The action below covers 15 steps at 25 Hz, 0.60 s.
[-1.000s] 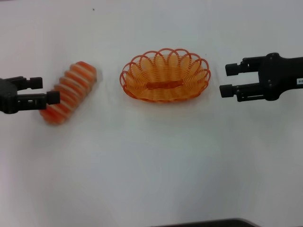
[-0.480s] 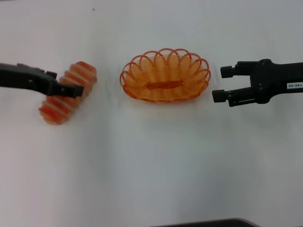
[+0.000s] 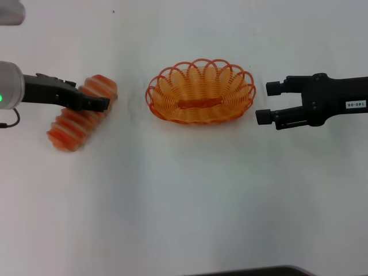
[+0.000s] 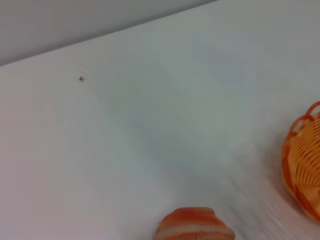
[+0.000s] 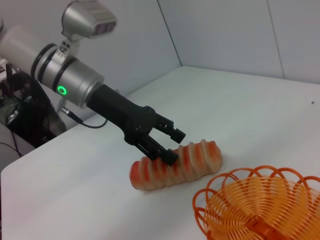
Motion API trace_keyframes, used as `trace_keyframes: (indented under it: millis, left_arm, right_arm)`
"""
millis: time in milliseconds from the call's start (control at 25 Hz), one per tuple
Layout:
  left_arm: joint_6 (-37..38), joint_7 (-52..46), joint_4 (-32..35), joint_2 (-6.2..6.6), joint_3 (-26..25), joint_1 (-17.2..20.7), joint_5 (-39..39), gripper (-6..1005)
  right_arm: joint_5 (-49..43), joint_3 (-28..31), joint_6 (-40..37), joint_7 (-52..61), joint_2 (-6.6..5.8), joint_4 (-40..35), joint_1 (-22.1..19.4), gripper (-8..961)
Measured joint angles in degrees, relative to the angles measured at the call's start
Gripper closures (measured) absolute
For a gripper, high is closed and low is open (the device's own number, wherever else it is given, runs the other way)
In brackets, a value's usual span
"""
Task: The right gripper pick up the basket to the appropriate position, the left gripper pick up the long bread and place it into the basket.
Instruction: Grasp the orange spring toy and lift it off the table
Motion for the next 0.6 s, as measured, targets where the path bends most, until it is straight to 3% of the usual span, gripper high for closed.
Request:
trace_keyframes:
  millis: [400,600]
  left_arm:
    - [-3.13,0.45,-0.70,0.01,3.24,0.63,1.13,76]
    - [-3.58,0.57,-0.79,0.01,3.17,1.03,1.20,314]
  right_arm:
    - [-0.03,-0.22,-0.04,0.42,0.00,0.00,0.80,16]
    - [-0.04,-0.27,-0.08,0.44,0.00,0.00,0.90,16]
